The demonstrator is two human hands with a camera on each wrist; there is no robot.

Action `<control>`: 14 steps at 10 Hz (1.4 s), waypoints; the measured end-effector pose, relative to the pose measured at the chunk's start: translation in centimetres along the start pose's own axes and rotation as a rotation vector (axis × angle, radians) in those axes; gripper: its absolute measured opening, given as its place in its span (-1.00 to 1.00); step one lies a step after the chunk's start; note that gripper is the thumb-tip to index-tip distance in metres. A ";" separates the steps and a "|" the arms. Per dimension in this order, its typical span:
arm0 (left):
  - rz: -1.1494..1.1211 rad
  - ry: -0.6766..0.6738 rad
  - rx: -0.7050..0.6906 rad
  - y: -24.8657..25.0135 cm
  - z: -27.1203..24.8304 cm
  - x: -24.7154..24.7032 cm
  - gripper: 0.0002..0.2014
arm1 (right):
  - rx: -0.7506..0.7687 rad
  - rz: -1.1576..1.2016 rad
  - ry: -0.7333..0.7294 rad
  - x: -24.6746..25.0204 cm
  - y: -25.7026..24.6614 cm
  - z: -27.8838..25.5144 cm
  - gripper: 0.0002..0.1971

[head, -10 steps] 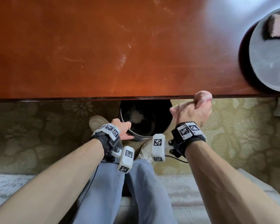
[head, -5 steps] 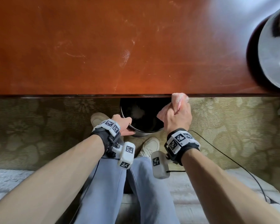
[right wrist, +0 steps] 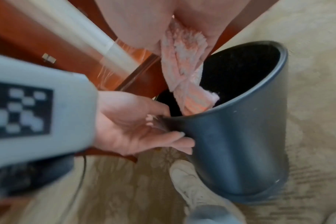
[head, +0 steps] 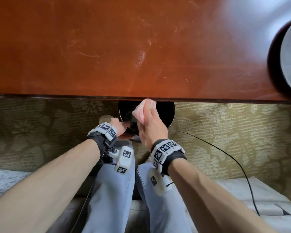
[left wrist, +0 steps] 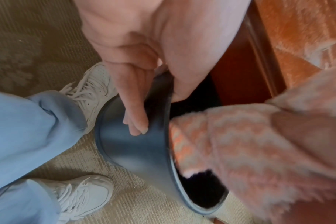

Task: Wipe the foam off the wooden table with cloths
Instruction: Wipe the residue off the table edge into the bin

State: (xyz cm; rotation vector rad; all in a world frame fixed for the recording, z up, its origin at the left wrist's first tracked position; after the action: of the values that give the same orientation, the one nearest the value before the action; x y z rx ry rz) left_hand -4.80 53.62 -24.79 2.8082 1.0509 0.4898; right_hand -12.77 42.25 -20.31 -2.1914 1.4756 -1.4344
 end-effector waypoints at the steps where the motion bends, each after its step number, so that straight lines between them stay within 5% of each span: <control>1: -0.053 0.018 0.032 -0.4 0.1 0.9 -0.61 | 0.226 -0.260 -0.103 0.4 0.8 -0.5 -0.31; 3: -0.012 0.058 0.056 -1.4 0.4 2.6 -0.50 | 0.214 -0.526 -0.196 1.0 2.2 0.7 -0.57; 5: -0.026 0.063 0.085 -2.5 1.8 2.8 -0.39 | 0.210 -0.280 -0.209 1.8 -0.1 1.0 -0.59; 6: -0.112 0.036 0.085 -1.9 1.3 3.1 -0.63 | 0.314 -0.034 0.109 4.7 -4.0 1.1 -0.51; 7: -0.195 0.002 0.064 -0.9 0.5 3.2 -0.89 | 0.205 0.142 0.355 8.5 -7.0 3.7 -0.49; 9: -0.290 0.034 0.144 -0.6 -0.1 4.5 -0.75 | 0.270 0.146 0.641 14.6 -6.1 14.9 -0.61; 10: -0.290 -0.032 0.186 -0.8 0.8 5.1 -0.83 | 0.299 -0.035 0.626 16.4 -6.0 18.8 -0.56; 11: -0.391 -0.088 0.221 -0.6 1.4 5.8 -0.85 | 0.231 -0.316 0.228 15.8 -6.3 19.3 -0.39; 12: -0.324 -0.089 0.173 -1.0 2.1 6.3 -0.52 | 0.264 -0.475 0.102 12.9 -6.6 17.3 -0.35; 13: -0.255 -0.018 0.131 -1.6 2.3 6.2 -0.69 | 0.519 -0.508 0.060 8.7 -6.4 13.9 -0.34; 14: -0.157 0.027 0.109 -1.9 2.0 6.5 -0.59 | 0.665 -0.459 -0.037 4.5 -5.4 9.3 -0.27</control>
State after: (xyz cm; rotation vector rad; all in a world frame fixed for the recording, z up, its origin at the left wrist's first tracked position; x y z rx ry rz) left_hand -0.71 59.33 -25.35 2.7869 1.3295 0.4687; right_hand -1.94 38.11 -19.47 -2.1371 0.3705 -1.6724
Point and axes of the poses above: each hand's wrist, its own z-axis towards the middle knuckle, its own x-axis out of the back of the hand, y = z × x, the point moved 1 cm from there along z, towards the middle knuckle, and after that the axes turned 2 degrees about z, right-handed, at the moved point
